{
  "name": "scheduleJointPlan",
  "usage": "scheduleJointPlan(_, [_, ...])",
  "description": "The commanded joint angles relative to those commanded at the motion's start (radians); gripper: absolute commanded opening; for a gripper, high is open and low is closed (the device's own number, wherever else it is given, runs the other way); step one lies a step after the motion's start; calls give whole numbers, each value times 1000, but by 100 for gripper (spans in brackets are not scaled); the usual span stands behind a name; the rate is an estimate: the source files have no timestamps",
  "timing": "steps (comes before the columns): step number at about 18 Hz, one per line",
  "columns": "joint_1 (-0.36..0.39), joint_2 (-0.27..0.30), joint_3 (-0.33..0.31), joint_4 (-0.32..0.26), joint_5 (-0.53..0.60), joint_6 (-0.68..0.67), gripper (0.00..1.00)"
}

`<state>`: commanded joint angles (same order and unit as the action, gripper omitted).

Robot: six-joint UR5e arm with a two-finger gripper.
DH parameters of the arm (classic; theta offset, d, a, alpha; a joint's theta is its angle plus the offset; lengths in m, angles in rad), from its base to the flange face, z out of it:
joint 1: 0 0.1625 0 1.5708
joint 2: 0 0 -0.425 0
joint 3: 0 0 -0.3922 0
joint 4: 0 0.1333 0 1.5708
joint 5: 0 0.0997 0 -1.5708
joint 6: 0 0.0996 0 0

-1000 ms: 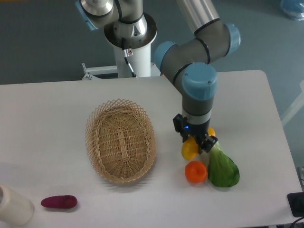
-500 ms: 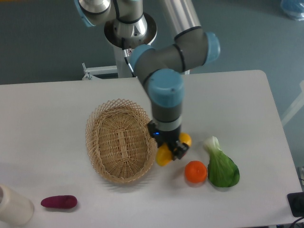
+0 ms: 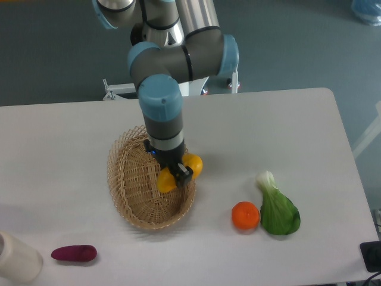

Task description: Place the mango in the basket

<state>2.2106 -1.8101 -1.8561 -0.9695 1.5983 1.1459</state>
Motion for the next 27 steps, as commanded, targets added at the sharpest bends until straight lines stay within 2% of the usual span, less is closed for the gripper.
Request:
scheduleJointPlan(4, [-58, 2, -37, 5, 11, -5, 65])
scheduleJointPlan(11, [-66, 9, -63, 5, 15, -2, 78])
scheduleJointPlan(14, [-65, 9, -51, 8, 14, -2, 100])
scheduleJointPlan(21, [12, 14, -5, 20, 9, -2, 100])
scheduleJointPlan(27, [110, 8, 106, 0, 0, 3, 100])
